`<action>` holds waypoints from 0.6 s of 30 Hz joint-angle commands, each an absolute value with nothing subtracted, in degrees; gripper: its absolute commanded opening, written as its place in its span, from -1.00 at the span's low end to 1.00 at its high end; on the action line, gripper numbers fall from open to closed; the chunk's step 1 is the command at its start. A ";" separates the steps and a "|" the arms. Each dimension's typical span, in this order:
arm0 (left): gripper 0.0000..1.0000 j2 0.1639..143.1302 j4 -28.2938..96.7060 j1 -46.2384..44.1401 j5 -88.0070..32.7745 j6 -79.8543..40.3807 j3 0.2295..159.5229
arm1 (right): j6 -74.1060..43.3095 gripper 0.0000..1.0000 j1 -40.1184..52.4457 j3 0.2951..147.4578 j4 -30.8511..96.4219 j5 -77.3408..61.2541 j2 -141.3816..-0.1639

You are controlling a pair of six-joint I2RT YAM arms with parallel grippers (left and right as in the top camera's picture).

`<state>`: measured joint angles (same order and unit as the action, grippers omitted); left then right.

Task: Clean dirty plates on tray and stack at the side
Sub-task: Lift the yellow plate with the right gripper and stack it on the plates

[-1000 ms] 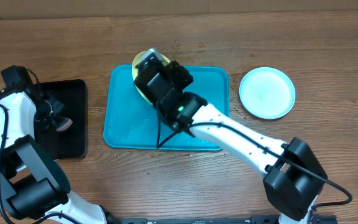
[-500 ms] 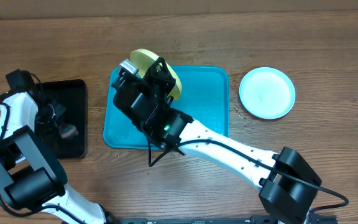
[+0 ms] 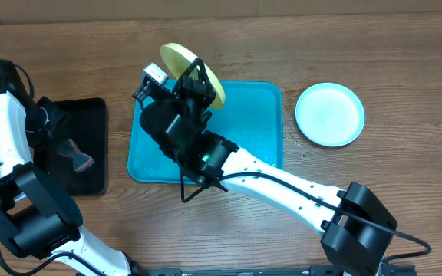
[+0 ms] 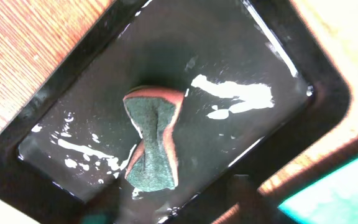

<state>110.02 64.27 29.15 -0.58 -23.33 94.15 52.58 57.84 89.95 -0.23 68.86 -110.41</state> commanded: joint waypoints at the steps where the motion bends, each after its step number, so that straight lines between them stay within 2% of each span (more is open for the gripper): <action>1: 0.84 109.97 64.97 29.21 -2.00 -22.70 95.33 | 41.21 -0.92 57.19 90.32 14.37 57.89 -108.66; 3: 1.00 110.00 64.95 29.21 -2.13 -22.72 95.24 | 39.88 -0.92 56.34 90.35 26.22 45.78 -109.32; 5: 1.00 110.00 64.90 29.21 -3.11 -22.72 95.24 | 35.16 -0.93 55.33 90.35 27.42 49.15 -110.00; 6: 1.00 110.00 64.86 29.21 -4.47 -22.72 95.24 | 29.08 -0.92 53.89 90.50 22.72 60.42 -109.84; 7: 1.00 110.00 64.69 29.21 -4.97 -22.72 95.24 | 27.05 -0.93 52.82 90.78 20.05 64.45 -109.40; 10: 1.00 110.00 64.66 29.21 -5.63 -22.72 95.24 | 21.93 -0.93 48.66 92.27 20.08 61.98 -107.13; 12: 1.00 110.00 64.66 29.21 -5.63 -22.70 95.24 | 16.93 -0.93 45.36 93.21 24.18 56.01 -105.38; 18: 0.99 110.00 64.88 29.19 -6.92 -22.72 95.24 | -0.51 -0.93 26.74 96.27 43.33 19.18 -101.47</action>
